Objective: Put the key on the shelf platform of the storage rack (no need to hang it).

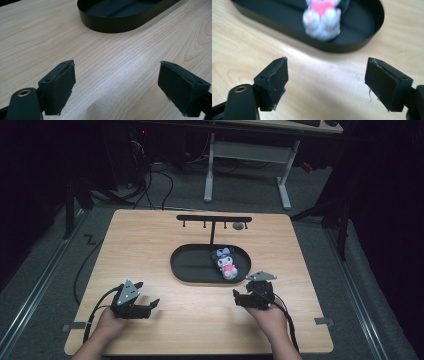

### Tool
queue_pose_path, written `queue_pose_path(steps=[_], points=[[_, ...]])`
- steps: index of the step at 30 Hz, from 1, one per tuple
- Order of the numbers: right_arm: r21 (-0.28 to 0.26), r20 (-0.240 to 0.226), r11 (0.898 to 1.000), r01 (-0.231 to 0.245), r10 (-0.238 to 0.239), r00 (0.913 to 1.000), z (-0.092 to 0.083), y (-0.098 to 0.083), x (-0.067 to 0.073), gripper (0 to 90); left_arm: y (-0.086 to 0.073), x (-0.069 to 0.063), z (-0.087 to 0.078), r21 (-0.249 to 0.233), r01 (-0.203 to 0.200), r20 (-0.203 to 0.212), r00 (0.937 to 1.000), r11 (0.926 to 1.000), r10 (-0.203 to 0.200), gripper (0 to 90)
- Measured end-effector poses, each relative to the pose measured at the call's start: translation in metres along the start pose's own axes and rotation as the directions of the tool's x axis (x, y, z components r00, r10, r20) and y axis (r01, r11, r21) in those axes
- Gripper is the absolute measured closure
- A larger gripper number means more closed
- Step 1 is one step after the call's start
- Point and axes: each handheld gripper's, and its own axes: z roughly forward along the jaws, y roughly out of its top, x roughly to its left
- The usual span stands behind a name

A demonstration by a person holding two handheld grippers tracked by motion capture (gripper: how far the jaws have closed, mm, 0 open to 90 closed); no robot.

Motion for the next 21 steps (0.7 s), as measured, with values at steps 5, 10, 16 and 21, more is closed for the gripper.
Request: queue_pose_path(steps=[5, 10, 16, 21], points=[[-0.061, -0.011, 0.997, -0.039, 0.038, 0.9992, -0.004, -0.033, 0.0, 16.6, 0.0, 0.0, 0.0, -0.001, -0.002, -0.004, 1.0, 1.0, 0.002, 15.4], [-0.115, 0.013, 0.993, -0.033, 0.035, 0.9993, -0.008, -0.059, 0.003, 16.2, 0.0, 0.0, 0.0, -0.002, -0.003, -0.004, 1.0, 1.0, 0.003, 15.4], [-0.166, 0.021, 0.985, -0.038, 0.042, 0.9989, -0.017, -0.071, 0.006, 15.9, 0.0, 0.0, 0.001, -0.002, 0.001, -0.002, 1.0, 1.0, -0.001, 15.4], [-0.166, 0.017, 0.985, -0.057, 0.06, 0.998, -0.016, -0.072, 0.003, 15.6, 0.001, 0.0, 0.001, 0.0, -0.004, -0.003, 1.0, 1.0, 0.004, 15.4]])
